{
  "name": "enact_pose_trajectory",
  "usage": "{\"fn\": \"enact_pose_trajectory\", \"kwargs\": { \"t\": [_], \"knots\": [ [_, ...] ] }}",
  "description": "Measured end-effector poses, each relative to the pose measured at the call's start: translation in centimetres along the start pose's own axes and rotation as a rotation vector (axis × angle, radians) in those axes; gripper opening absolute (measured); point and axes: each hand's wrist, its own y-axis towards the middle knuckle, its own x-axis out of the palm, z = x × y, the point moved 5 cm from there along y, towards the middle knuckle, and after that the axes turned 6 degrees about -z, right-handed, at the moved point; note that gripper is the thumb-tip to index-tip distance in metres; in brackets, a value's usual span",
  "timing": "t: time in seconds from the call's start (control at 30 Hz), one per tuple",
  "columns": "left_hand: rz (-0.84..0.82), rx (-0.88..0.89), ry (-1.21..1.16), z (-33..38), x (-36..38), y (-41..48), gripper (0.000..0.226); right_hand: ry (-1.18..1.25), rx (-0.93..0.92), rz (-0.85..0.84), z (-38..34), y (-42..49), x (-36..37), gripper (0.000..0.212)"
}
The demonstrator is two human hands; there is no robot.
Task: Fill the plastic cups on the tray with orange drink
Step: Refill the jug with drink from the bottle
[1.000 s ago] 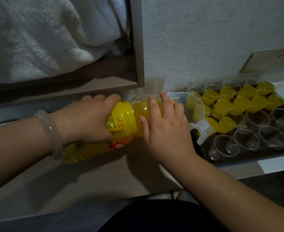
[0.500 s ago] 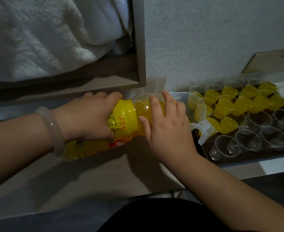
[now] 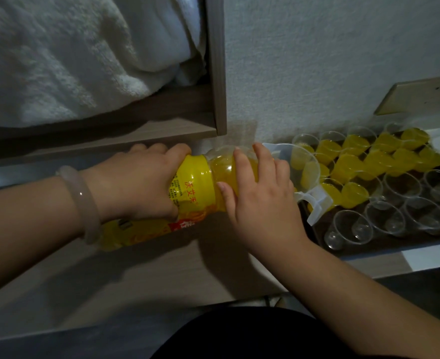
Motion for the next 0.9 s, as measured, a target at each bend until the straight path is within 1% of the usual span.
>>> {"fn": "enact_pose_trajectory", "kwargs": {
  "t": [0.3,0.5,0.77,0.9],
  "knots": [
    [0.006,0.009,0.088,0.3,0.2,-0.3,0.108,0.006,-0.009,-0.002,0.2,-0.2,-0.1,0.053],
    [0.046,0.022,0.177,0.8,0.0,-0.6,0.105,0.024,-0.008,-0.003,0.4,-0.3,-0.1,0.053],
    [0.073,0.030,0.219,1.4,0.0,-1.0,0.104,0.029,-0.017,0.008,0.6,-0.7,-0.4,0.053],
    [0.077,0.030,0.190,1.5,0.2,-1.3,0.103,0.040,-0.021,0.022,0.7,-1.0,-0.5,0.053]
  ]
}}
